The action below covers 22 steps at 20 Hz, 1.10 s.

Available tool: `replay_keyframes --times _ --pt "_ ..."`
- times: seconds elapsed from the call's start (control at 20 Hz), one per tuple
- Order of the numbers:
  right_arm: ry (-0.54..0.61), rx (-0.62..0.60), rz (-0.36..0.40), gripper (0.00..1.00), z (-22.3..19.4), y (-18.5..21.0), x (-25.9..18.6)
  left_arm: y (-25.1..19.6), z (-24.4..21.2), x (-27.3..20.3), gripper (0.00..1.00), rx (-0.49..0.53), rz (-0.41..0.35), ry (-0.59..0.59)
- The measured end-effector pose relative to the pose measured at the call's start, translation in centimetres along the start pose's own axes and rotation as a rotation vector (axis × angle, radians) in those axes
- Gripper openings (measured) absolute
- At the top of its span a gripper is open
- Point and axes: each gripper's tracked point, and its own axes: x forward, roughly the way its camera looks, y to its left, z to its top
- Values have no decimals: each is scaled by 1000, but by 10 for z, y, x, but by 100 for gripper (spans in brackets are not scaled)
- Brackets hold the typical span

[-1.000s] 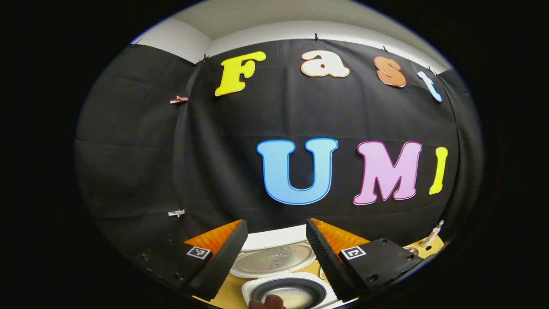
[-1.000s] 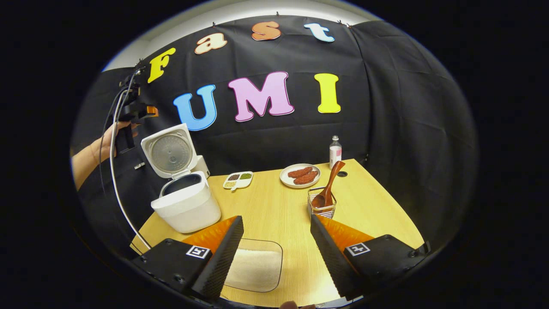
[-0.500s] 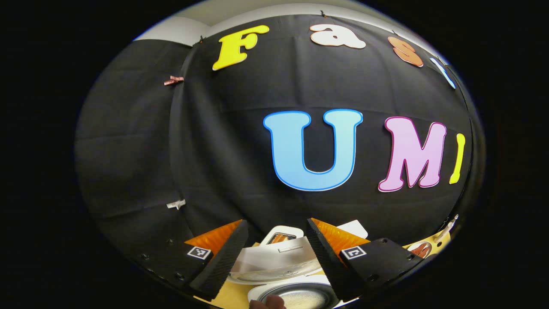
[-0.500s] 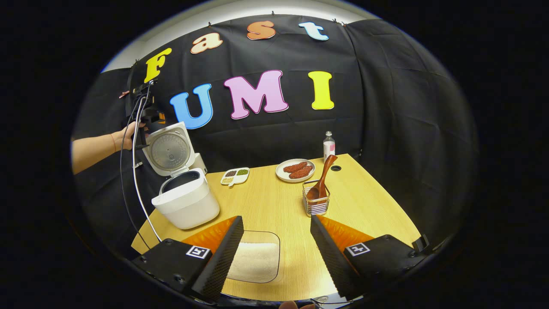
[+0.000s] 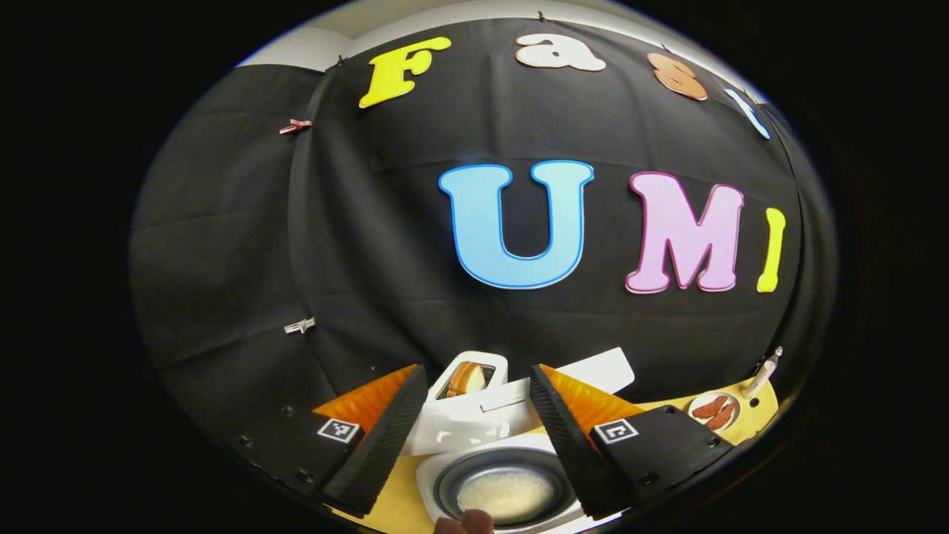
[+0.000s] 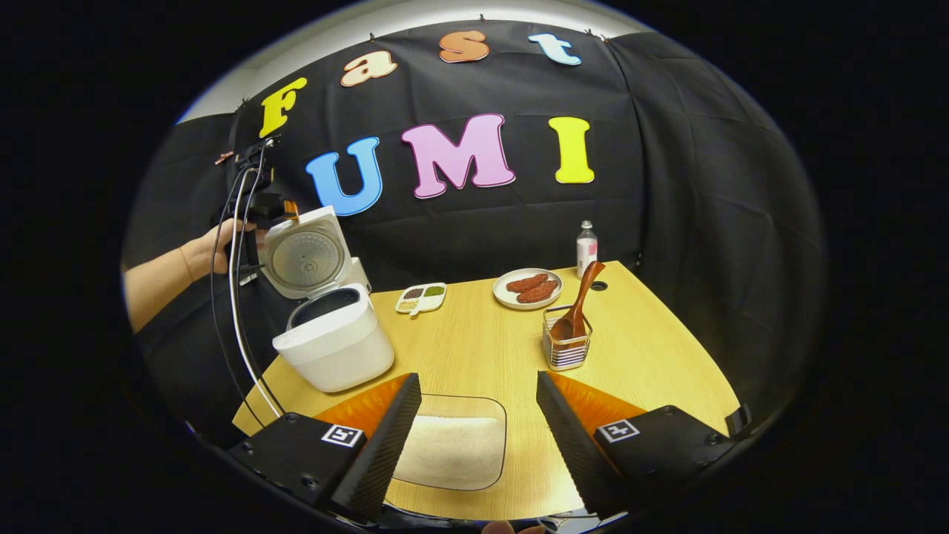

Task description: Close the left gripper, press the button to open the rice cooker; take a wooden spoon from the chopstick holder with the right hand, scoop a spoonful of rice and pour it into the rice cooker, then put the wooden spoon back into the chopstick holder.

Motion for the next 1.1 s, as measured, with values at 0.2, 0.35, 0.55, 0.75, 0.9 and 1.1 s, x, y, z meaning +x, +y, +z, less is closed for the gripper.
replay_keyframes --times 0.2,0.35,0.55,0.75,0.9,1.1 --pt "4 2 18 98 -3 4 0 -22 -53 -39 100 49 -8 65" --pt "5 9 18 99 -4 1 -2 -39 -102 -55 100 1 -43 157" --pt "8 12 10 99 -7 -6 -9 -58 -153 -63 100 -14 -81 254" --pt "19 27 -1 99 -13 -14 -12 -62 -185 -62 100 -72 -80 320" --pt "23 41 -4 98 -17 -16 -13 -67 -202 -62 100 -154 -82 394" --pt "28 49 2 98 -20 -12 -11 -67 -215 -57 99 -111 -48 427"
